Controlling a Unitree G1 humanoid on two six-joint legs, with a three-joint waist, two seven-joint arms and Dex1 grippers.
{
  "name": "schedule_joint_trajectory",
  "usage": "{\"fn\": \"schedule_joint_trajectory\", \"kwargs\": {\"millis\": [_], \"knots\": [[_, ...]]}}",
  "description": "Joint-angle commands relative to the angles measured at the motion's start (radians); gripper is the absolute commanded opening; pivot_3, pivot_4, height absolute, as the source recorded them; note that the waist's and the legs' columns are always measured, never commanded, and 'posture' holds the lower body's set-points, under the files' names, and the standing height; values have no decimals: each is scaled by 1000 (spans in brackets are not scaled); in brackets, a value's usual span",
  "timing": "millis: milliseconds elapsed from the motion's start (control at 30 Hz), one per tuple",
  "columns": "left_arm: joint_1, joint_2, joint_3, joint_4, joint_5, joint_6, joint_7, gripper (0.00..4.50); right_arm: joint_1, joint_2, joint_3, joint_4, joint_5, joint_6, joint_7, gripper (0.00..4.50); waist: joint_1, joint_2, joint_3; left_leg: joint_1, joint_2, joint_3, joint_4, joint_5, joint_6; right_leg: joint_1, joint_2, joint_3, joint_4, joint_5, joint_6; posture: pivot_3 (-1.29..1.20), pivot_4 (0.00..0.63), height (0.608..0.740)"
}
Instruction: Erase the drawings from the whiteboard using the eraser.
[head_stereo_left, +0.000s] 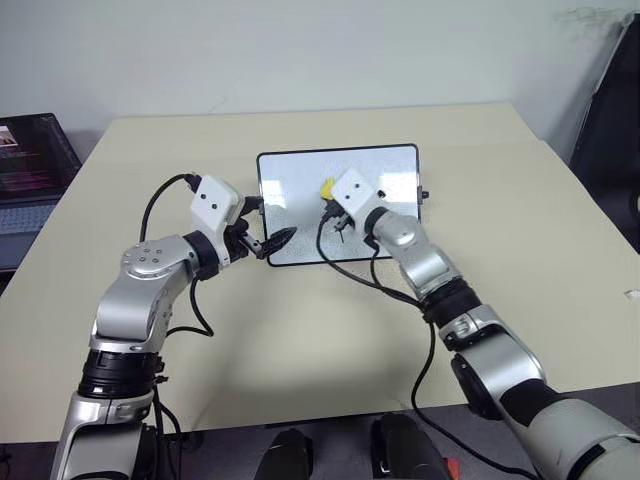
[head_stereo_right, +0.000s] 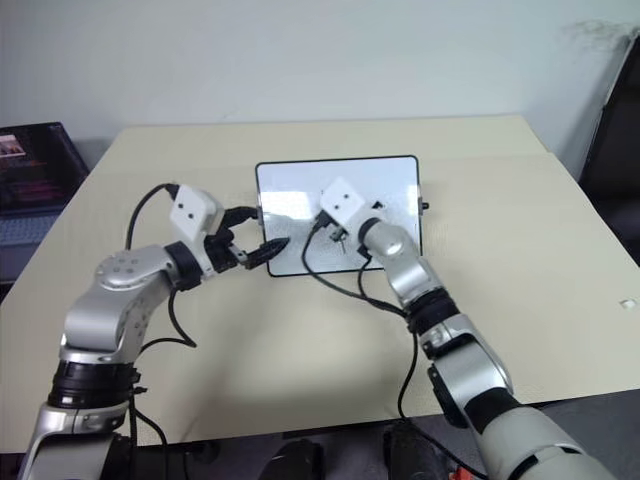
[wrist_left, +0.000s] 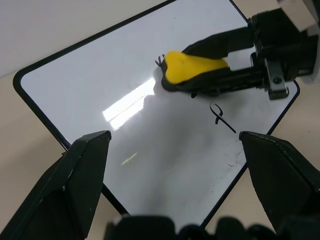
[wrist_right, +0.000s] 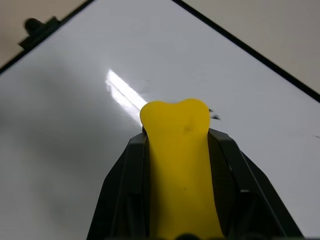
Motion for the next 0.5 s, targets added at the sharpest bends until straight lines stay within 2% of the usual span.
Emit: {"fn": "schedule_joint_trajectory", "kwargs": {"millis": [33,500], "knots": [[-5,3,9,-20,3,-21,-4,4500,-64,13,1,15,-10,1,-1,1227,0,0,0,0,0,0,0,0,0,0,0,0,0,0,0,0,150,740],[6,-10,8,-34,2,-16,3,4500,-38,-91,-35,55,-3,22,0,1227,19,0,0,0,0,-1,1,0,0,1,-1,-1,0,0,0,0,150,740]]}}
